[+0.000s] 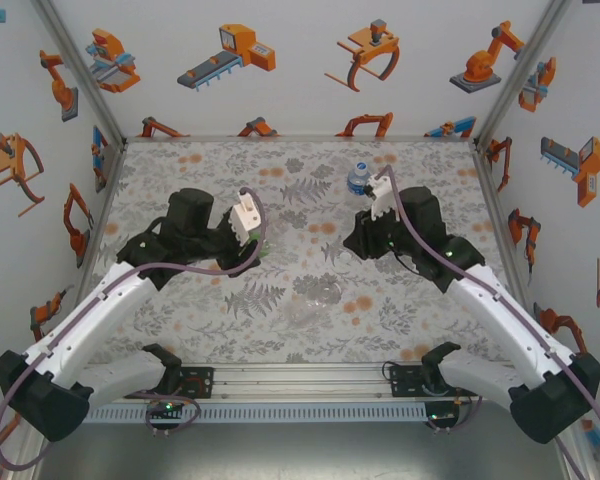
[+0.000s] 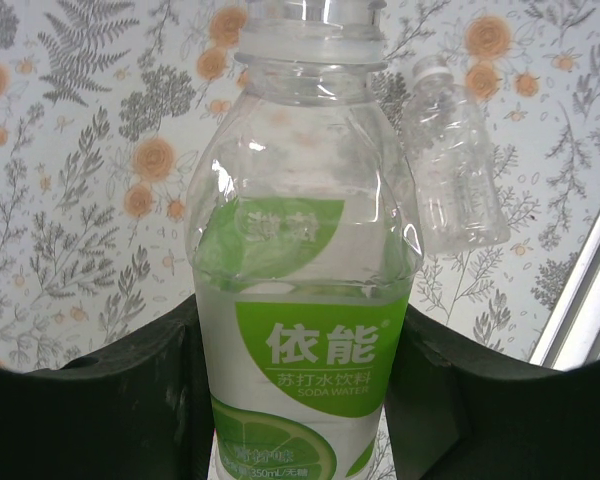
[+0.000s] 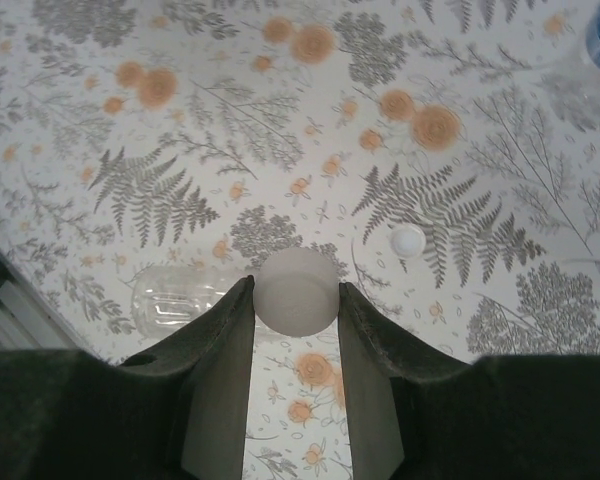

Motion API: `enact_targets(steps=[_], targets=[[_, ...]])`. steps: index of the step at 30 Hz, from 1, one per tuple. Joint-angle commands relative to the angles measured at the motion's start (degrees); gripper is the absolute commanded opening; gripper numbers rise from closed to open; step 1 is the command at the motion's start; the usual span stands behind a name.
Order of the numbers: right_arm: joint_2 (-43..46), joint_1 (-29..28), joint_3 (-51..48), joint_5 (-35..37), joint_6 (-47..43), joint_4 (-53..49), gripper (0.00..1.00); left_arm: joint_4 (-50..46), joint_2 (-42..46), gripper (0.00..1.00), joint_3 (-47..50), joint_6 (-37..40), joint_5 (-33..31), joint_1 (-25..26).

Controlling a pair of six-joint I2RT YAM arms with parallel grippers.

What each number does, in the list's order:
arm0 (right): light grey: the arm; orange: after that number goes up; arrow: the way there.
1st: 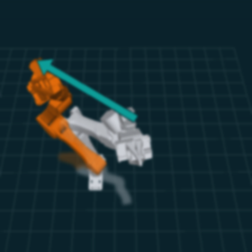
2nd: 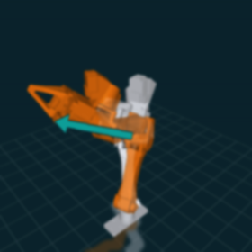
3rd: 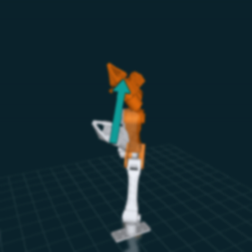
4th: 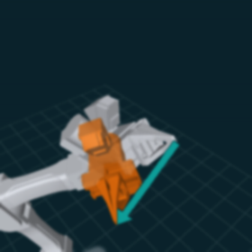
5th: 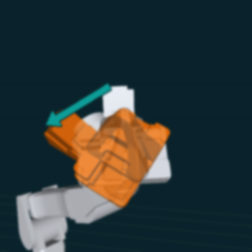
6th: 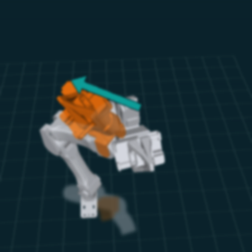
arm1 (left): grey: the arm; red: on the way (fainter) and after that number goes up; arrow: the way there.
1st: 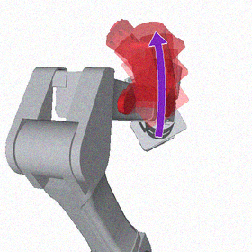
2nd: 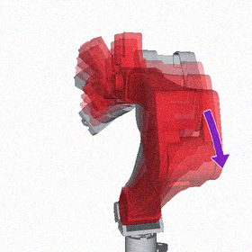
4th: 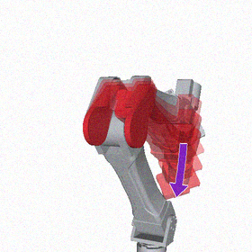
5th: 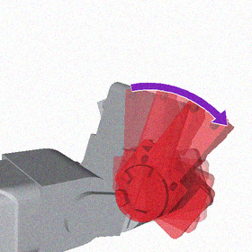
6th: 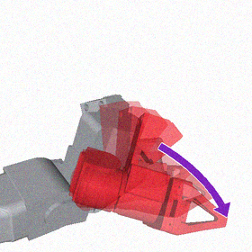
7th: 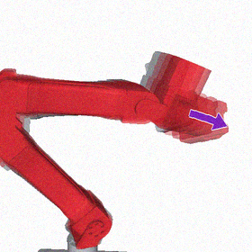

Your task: Screw on the bottle caps

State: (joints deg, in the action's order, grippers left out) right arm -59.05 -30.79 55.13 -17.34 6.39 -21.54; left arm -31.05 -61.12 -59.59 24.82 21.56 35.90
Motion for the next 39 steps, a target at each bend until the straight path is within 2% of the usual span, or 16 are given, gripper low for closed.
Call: enact_targets(steps=[1, 10, 18, 26, 39], targets=[[2.0, -2.5, -0.6, -2.4, -5.7, 2.3, 0.18, -1.9, -0.5, 0.00, -3.6, 5.6, 5.0, 0.5], [5.3, -7.0, 0.1, -8.8, -14.6, 2.6, 0.19, -3.4, 0.3, 0.00, 0.4, 25.4, 14.6, 0.8], [7.9, -12.6, -1.6, -18.3, -25.1, 6.7, 0.18, -3.0, 0.3, 0.00, 2.1, 26.2, 14.4, 0.8], [4.7, -15.7, 0.2, -18.1, -29.1, 7.9, 0.17, -2.1, 1.7, 0.00, 4.8, 26.4, 16.0, 0.8], [-1.4, -18.8, 2.0, -18.0, -29.2, 12.5, 0.16, -1.8, 2.1, 0.00, 6.2, 26.6, 16.6, 0.8]])
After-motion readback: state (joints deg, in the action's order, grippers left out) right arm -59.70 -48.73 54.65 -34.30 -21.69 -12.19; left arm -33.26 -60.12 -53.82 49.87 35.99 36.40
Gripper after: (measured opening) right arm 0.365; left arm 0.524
